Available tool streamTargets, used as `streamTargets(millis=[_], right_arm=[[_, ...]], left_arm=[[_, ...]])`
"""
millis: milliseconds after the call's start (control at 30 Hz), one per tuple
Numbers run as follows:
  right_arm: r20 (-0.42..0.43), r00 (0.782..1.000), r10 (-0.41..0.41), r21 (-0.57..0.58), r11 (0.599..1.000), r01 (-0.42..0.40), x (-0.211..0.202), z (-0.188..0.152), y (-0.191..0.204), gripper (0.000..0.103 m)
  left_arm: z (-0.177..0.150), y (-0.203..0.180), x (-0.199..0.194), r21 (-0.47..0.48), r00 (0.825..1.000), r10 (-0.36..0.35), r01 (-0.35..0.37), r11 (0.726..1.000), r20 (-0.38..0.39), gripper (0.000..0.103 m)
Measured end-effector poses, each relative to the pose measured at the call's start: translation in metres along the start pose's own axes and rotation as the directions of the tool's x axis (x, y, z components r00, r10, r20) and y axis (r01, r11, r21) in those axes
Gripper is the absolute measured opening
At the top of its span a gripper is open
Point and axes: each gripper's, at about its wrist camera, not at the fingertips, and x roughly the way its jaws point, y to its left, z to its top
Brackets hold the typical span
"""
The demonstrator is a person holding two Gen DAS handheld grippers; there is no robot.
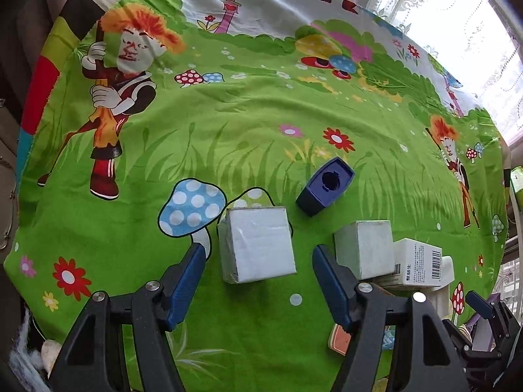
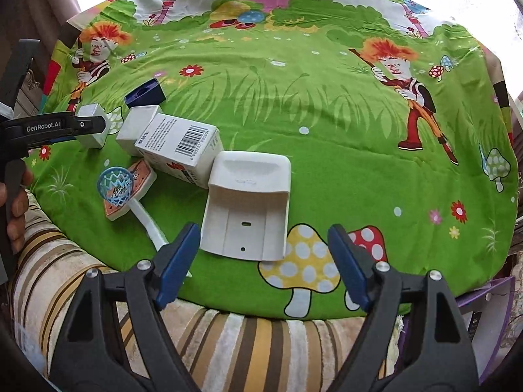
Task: Organize rigid objects
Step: 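Grasp the white cube box with left gripper while right grasps the white plastic holder, then carry both held items into the purple box and open both grippers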
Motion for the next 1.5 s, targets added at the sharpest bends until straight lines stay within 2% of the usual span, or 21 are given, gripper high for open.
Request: streamTargets(millis=[67,200,267,500,800,900,1033,1200,1500], right_arm=[[-0.008,1.000,-0.004,-0.022,1.000,0.004,0.005,0.003,0.006,0.083],[-0.028,0.999,-0.020,-0.029,0.999,0.019,0.020,0.009,0.013,0.084],[-0.038,0.999,-0.023,-0.028,0.999,0.022,0.026,0.012,0.015,0.084],[-0.047,0.998,-0.045,-0.040,0.998,0.043,0.041,0.019,0.022,0.084],[-0.052,0.998,-0.038,-0.028,0.999,0.036,0.049,0.024,0.020,0.084],[-0.048,0.999,-0.020,-0.024,1.000,0.019,0.048,0.024,0.018,0.082],[-0.032,0.999,-0.013,-0.024,1.000,0.013,0.042,0.023,0.017,0.068],[-0.016,1.000,0.001,-0.002,1.000,-0.001,0.033,0.021,0.010,0.068],[0.088,0.996,0.010,0.068,0.998,-0.016,-0.010,0.003,-0.007,0.068]], left_arm=[[0.001,0.000,0.002,0.007,1.000,0.011,-0.011,1.000,0.007,0.065],[0.003,-0.001,0.009,0.029,1.000,0.014,-0.014,0.999,-0.004,0.040],[0.001,-0.002,0.010,0.038,1.000,0.013,-0.013,0.999,-0.001,0.036],[-0.002,-0.003,-0.007,0.046,0.997,0.008,-0.012,0.999,0.076,0.036],[-0.015,-0.009,-0.034,0.053,0.987,-0.039,0.031,0.998,0.154,0.036],[-0.020,-0.016,-0.040,0.062,0.985,-0.070,0.061,0.996,0.157,0.036],[-0.028,-0.023,-0.048,0.063,0.982,-0.100,0.091,0.994,0.158,0.036],[-0.038,-0.029,-0.059,0.061,0.979,-0.121,0.113,0.992,0.164,0.036],[-0.062,-0.058,-0.075,0.077,0.968,-0.207,0.197,0.977,0.143,0.036]])
